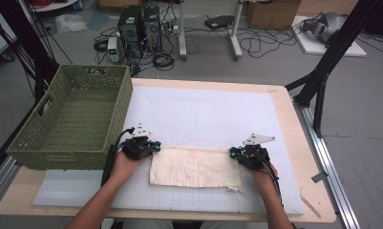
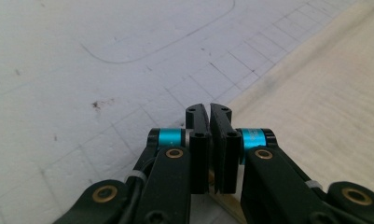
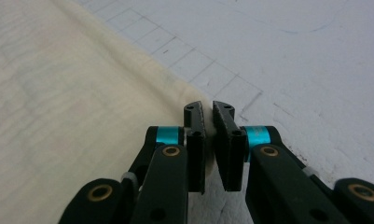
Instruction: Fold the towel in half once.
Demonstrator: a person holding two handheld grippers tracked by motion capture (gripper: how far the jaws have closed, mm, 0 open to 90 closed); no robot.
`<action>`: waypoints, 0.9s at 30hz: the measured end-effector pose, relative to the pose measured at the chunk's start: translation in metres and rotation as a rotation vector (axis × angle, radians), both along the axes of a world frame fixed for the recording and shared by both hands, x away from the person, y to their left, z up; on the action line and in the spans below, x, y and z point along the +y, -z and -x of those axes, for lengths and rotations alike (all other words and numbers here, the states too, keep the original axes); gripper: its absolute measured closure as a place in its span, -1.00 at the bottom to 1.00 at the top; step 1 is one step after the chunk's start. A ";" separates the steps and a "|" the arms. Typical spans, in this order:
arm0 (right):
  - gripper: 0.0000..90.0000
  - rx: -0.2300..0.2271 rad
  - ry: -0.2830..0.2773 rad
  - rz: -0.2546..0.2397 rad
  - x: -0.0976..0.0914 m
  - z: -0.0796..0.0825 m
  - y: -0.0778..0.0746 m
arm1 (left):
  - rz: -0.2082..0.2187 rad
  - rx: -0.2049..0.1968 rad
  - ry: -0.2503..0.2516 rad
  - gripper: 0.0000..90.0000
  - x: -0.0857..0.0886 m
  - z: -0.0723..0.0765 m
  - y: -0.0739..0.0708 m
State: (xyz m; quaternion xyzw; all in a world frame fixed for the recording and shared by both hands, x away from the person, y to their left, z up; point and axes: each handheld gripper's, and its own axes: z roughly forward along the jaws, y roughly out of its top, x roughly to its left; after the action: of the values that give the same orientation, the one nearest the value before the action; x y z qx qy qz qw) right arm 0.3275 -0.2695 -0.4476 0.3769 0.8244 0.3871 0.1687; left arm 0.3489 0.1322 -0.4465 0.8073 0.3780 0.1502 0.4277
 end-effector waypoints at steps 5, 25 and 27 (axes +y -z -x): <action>0.87 -0.056 0.027 0.074 0.011 0.004 -0.004 | 0.040 -0.049 -0.075 0.91 0.001 -0.004 -0.005; 0.87 -0.117 0.206 0.177 0.035 -0.042 -0.002 | 0.042 -0.047 -0.183 0.89 -0.007 -0.038 0.002; 0.86 -0.112 0.216 0.174 0.035 -0.043 0.001 | 0.038 -0.053 -0.180 0.82 -0.007 -0.038 0.002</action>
State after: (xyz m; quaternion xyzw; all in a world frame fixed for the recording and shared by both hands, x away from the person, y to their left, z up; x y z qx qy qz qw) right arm 0.3708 -0.2341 -0.4481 0.4253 0.7986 0.3142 0.2874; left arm 0.3867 0.1254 -0.4486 0.7576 0.4401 0.2022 0.4375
